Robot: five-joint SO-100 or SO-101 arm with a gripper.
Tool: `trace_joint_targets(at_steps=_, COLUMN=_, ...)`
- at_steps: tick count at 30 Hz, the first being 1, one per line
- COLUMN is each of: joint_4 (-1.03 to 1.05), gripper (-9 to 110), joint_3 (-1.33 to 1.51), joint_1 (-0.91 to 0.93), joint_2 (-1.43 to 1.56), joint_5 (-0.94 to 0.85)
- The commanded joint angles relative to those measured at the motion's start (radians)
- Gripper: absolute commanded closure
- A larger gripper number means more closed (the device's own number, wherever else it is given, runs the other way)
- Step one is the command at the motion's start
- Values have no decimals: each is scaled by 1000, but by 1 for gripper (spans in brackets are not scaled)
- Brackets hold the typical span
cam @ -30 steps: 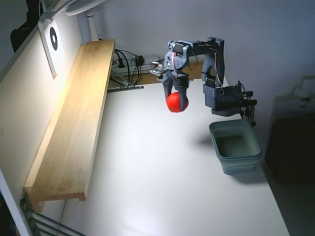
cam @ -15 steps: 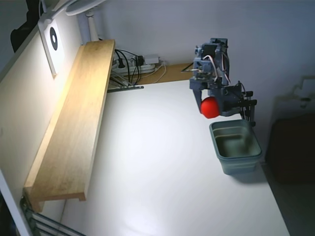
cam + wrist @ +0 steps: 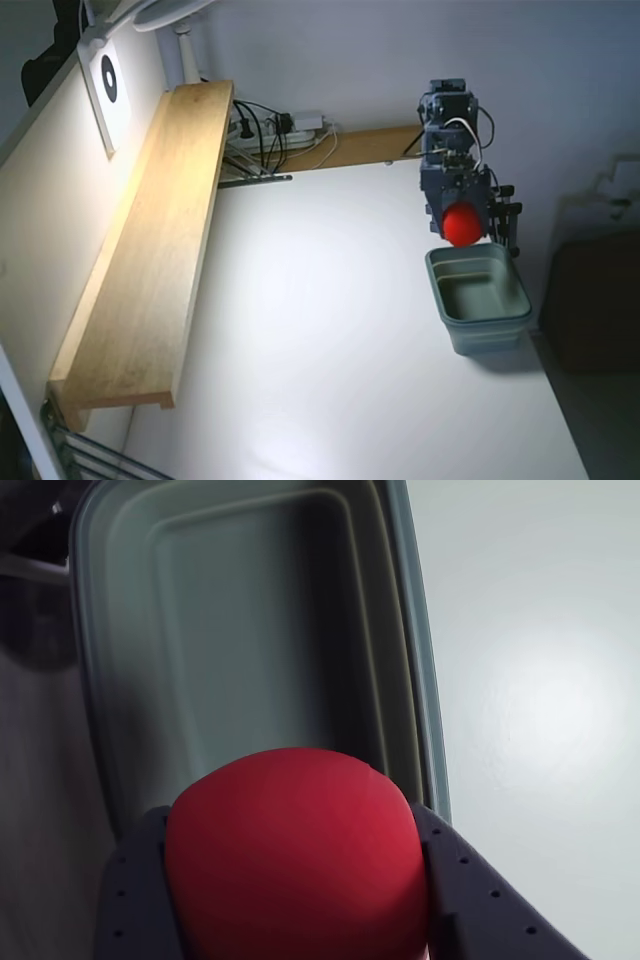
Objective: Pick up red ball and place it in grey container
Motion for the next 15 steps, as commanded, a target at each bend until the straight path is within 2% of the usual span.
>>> trace_joint_targets(at_steps=1, joint_4=1, gripper=78, joint_3=-95, joint_1=-21, joint_2=-17, joint_5=2)
trace_joint_targets(at_steps=8, joint_4=11, gripper=78, joint_3=-206, joint_1=-21, joint_2=-118, joint_5=2)
trace_joint_targets(at_steps=15, joint_4=6, gripper=78, joint_3=-198, joint_1=-21, joint_2=-115, joint_5=2)
